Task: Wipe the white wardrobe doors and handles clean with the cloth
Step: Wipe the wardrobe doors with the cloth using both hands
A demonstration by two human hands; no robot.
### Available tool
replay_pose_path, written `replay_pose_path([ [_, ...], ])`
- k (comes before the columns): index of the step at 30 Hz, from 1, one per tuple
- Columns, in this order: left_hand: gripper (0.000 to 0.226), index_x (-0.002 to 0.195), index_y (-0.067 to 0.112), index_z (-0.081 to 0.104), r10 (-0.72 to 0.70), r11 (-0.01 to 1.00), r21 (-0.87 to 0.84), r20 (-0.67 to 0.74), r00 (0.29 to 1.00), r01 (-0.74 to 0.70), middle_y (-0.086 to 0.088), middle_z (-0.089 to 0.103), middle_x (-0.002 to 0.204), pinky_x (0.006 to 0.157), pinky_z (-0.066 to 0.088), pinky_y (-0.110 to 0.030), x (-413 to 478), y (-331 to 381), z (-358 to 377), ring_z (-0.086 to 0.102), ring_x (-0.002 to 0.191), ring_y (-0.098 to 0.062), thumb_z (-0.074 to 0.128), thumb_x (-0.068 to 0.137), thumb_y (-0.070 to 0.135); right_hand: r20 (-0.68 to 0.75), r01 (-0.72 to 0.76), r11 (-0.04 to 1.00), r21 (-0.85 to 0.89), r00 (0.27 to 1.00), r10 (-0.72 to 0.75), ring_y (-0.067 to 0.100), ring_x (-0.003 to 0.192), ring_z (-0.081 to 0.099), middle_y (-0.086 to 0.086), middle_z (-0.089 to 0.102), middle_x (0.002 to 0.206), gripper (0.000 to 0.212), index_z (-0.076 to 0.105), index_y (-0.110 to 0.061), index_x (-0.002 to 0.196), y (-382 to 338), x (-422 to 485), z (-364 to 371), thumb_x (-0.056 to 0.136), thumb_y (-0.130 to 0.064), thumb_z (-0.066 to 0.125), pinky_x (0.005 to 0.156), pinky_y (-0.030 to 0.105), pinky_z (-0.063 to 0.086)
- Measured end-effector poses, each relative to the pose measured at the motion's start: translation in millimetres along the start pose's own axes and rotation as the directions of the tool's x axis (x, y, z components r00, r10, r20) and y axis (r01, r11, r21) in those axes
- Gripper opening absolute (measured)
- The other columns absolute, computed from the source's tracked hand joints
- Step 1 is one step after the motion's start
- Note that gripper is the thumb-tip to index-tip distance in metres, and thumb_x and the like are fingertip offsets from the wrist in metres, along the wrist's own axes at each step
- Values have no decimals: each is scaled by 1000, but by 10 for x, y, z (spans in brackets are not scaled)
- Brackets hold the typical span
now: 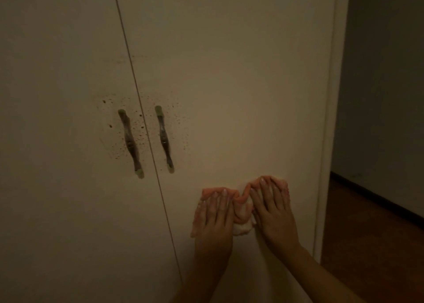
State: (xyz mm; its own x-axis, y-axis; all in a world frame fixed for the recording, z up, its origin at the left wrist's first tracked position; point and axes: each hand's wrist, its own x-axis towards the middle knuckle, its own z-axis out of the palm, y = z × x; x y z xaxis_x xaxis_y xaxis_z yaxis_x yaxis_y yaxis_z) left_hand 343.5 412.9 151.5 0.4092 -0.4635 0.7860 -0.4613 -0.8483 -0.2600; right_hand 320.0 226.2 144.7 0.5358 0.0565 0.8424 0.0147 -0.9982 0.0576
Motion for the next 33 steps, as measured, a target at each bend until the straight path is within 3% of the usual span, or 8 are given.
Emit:
replay_pose_path([
  [3,49,145,11,42,50,999,-23,18,999,-49,-14,37,151,114,26,-51,-69,166,125,36,140,-33,29,99,20,15,-22,1000,11,1000,22,34,152,10,14,10,165,73,11,-20,159,156,-183,77,94,-30,42,118,59,18],
  [5,48,143,12,46,77,996,-39,20,997,-76,-13,43,148,112,30,-50,-131,228,197,42,136,-32,30,98,20,31,-52,998,39,998,51,36,152,9,14,3,166,68,4,-19,160,199,-287,126,101,-32,36,115,62,23],
  [10,51,146,11,39,110,992,-70,52,993,-106,-10,42,150,110,32,-48,-337,212,283,49,132,-29,28,97,19,103,-135,988,71,986,127,42,148,18,21,16,161,58,-1,-18,159,94,-515,231,107,-38,14,111,62,27],
  [13,49,140,14,50,127,990,-66,44,991,-124,-8,42,150,106,37,-47,-480,66,281,46,134,-27,27,97,15,82,-137,989,52,988,133,43,149,14,24,19,159,56,6,-17,159,-67,-664,321,107,-38,14,115,58,20],
  [19,60,147,14,39,167,986,19,4,986,-167,-8,35,155,113,30,-48,-749,-399,247,34,142,-29,48,87,19,21,-117,991,59,993,116,44,142,23,23,28,153,52,34,-11,147,-543,-711,478,108,-39,15,115,53,16],
  [22,58,146,13,40,166,984,52,27,986,-168,-9,33,155,114,28,-48,-819,-659,188,34,141,-31,44,88,18,23,-78,997,21,997,78,46,138,32,22,29,154,50,35,-12,147,-746,-718,548,108,-37,17,111,57,26],
  [27,60,143,12,41,116,985,117,79,990,-125,-8,35,153,115,22,-47,-953,-1090,26,29,141,-30,42,84,18,-14,16,1000,6,1000,-16,42,135,38,18,34,152,56,40,-14,145,-1170,-554,519,91,-28,47,106,58,32],
  [33,65,146,12,35,19,985,172,82,996,-33,-10,33,154,117,19,-46,-1177,-1701,-242,29,142,-31,41,81,20,-5,157,983,92,988,-157,32,138,40,10,44,152,51,53,-18,140,-1858,-305,474,89,-22,48,107,54,36],
])
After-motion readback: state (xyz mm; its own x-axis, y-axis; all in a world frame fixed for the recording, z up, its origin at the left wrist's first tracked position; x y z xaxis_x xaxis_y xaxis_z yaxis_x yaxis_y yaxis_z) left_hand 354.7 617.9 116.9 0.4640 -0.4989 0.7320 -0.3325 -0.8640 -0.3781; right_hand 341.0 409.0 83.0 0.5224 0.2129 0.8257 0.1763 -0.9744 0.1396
